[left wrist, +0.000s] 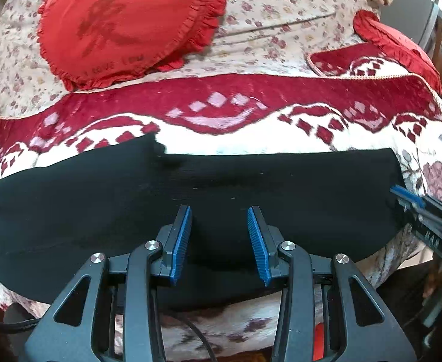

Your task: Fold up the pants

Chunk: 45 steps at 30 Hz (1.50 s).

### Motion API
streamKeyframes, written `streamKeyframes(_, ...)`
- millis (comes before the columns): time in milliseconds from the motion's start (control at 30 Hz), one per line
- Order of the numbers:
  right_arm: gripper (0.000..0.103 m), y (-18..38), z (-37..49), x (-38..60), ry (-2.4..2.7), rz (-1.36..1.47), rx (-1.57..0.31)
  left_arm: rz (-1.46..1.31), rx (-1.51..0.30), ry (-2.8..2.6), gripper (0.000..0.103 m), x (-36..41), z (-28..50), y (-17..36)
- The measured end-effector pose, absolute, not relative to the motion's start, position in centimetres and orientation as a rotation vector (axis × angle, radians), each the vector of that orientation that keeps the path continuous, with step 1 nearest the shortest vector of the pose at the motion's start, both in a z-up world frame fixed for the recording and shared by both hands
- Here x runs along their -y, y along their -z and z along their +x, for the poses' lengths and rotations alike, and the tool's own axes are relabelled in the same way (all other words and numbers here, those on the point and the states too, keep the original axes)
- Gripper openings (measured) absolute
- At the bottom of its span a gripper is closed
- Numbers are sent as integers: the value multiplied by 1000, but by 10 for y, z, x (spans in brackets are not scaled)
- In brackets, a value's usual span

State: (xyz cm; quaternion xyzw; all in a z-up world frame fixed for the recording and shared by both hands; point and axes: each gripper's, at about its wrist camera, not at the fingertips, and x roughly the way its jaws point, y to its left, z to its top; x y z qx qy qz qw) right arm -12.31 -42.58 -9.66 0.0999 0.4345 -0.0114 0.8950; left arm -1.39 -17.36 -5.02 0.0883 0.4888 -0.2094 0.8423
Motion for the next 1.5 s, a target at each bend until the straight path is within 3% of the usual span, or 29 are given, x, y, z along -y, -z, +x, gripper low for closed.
streamKeyframes(200, 22, 84, -136, 449, 14, 344, -845, 204, -1046, 508, 38, 201, -11, 47)
streamKeyframes(267, 29, 80, -146, 452, 14, 374, -829, 196, -1049, 550, 38, 212, -8, 43)
streamKeyframes(300, 38, 79, -152, 455, 21, 396, -819, 197, -1056, 584, 43, 220, -6, 42)
streamKeyframes(367, 44, 78, -164, 462, 43, 431, -800, 199, -1072, 655, 57, 236, -4, 42)
streamKeyframes(633, 45, 107, -180, 470, -19, 629, -832, 237, -1103, 812, 58, 306, -1, 49)
streamKeyframes(1167, 48, 123, -171, 466, -65, 675, -748, 405, -1175, 962, 58, 406, -5, 69)
streamKeyframes(1367, 48, 127, -170, 472, -75, 734, -709, 489, -1137, 993, 63, 421, -15, 77)
streamKeyframes(1433, 48, 128, -170, 474, -80, 760, -695, 505, -1111, 1026, 56, 423, -21, 75)
streamKeyframes(1467, 43, 128, -169, 476, -76, 781, -686, 529, -1079, 1036, 42, 424, -24, 75)
streamKeyframes(1500, 32, 128, -170, 479, -71, 799, -676, 534, -1070, 1043, 34, 423, -25, 76)
